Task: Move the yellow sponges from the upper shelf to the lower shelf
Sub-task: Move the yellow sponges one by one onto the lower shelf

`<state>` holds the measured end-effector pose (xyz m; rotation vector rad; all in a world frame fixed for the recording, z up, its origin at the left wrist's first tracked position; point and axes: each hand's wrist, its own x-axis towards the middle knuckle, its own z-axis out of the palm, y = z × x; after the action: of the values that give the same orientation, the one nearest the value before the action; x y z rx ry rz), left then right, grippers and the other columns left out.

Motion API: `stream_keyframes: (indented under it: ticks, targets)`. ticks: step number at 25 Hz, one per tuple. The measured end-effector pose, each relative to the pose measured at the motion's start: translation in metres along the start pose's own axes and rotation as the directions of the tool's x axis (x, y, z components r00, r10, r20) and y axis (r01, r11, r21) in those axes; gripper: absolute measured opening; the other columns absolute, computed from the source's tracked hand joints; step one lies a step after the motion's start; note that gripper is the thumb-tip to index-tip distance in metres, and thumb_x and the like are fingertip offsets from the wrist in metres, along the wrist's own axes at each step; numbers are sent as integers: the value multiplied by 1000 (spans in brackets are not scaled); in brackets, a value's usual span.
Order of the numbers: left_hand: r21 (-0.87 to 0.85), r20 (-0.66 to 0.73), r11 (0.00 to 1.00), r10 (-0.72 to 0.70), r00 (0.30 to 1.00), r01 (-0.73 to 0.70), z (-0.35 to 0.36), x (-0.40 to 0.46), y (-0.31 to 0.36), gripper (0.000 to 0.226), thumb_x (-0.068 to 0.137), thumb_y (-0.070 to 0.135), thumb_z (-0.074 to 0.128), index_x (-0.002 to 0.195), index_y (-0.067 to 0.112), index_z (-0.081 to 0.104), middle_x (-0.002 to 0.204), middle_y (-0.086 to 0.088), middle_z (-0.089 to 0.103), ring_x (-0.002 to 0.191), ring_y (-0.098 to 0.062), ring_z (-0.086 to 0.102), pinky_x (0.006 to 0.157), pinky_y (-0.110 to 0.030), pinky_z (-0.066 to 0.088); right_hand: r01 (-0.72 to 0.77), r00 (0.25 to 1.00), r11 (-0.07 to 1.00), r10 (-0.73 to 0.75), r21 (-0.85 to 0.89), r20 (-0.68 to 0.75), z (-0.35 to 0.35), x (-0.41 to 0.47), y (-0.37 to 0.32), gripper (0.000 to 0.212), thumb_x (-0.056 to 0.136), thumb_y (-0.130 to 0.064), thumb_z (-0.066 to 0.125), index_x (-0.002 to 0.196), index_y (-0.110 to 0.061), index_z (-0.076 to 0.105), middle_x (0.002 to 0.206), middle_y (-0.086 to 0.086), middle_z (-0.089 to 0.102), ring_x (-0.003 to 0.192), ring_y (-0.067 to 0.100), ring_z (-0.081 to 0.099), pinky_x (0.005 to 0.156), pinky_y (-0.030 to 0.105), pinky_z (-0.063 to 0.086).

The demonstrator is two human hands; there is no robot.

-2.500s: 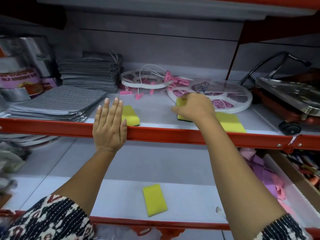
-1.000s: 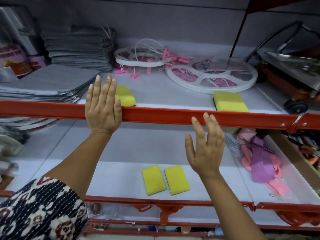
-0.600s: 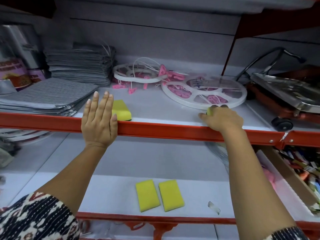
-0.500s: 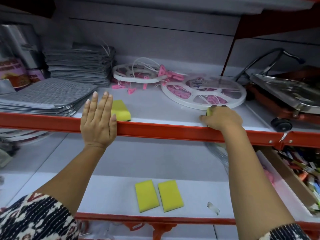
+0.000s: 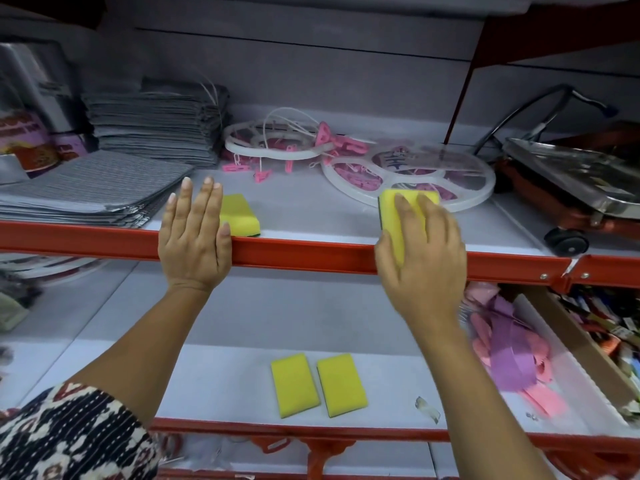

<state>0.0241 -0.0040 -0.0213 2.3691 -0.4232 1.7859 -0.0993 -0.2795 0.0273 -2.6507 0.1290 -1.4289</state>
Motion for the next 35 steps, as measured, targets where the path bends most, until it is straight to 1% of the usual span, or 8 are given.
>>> stream_keyframes:
  ticks: [4, 9, 14, 20, 22, 26, 31, 35]
  targets:
    - [-8, 3, 1000, -6, 1000, 6, 0, -1, 0, 52, 100, 29, 20, 142, 5, 38, 146, -11, 42, 142, -28, 24, 119, -40, 18, 212, 976, 951, -195, 226, -96, 25, -98, 10, 47, 88, -26, 55, 132, -12, 47, 136, 17, 45, 127, 39, 43, 110, 42, 34]
    - [-11, -7, 1000, 0, 1000, 0, 1, -1, 0, 51, 100, 28, 21, 142, 5, 39, 146, -11, 42, 141, -29, 26, 119, -40, 18, -6, 957, 974, -61, 227, 285, 61, -182, 41, 45, 93, -35, 44, 132, -13, 45, 134, 18, 51, 126, 36, 45, 106, 44, 40]
    - [0, -10, 1000, 3, 1000, -3, 1, -2, 0, 51, 100, 27, 21, 142, 5, 39, 146, -10, 41, 141, -29, 25, 119, -40, 18, -180, 650, 983, 143, -32, 746, 86, -210, 72, 55, 96, -49, 15, 124, -18, 51, 121, 13, 61, 110, 35, 59, 80, 45, 56]
    - [1, -4, 1000, -3, 1000, 3, 1, -2, 0, 51, 100, 28, 20, 142, 6, 38, 146, -10, 41, 142, -28, 25, 119, -38, 17, -111, 478, 992, 104, -58, 872, 103, -218, 91, 118, 60, -76, -32, 144, -27, 35, 153, 1, 33, 141, 23, 28, 110, 41, 34]
    - [-2, -1, 1000, -4, 1000, 4, 1, -2, 0, 52, 100, 29, 20, 142, 6, 38, 146, -10, 41, 142, -28, 25, 118, -39, 18, -103, 516, 993, 101, -55, 850, 100, -222, 88, 113, 64, -73, -33, 146, -28, 30, 157, 0, 26, 144, 23, 23, 115, 39, 27]
    - [-4, 2, 1000, 1, 1000, -1, 1, -1, 0, 51, 100, 28, 20, 142, 5, 39, 146, -10, 41, 141, -29, 26, 118, -40, 18, 3, 737, 999, 30, -47, 675, 87, -218, 74, 60, 99, -51, 10, 149, -22, 24, 157, 3, 22, 146, 21, 13, 120, 35, 5]
    - [-13, 11, 1000, -4, 1000, 5, -1, -1, 1, 50, 99, 26, 23, 142, 5, 39, 146, -10, 41, 141, -29, 26, 118, -40, 18, 95, 938, 990, -124, 101, 324, 67, -166, 43, 58, 101, -47, 19, 152, -24, 2, 162, -3, -9, 149, 16, -3, 122, 35, -2]
    - [-12, 22, 1000, -6, 1000, 7, -1, -3, 2, 51, 100, 27, 21, 142, 5, 39, 146, -10, 41, 141, -29, 26, 118, -40, 18, 231, 972, 956, -237, 182, 12, 43, -84, 2, 62, 100, -40, 35, 152, -20, 8, 162, -1, -2, 149, 18, 1, 122, 38, 7]
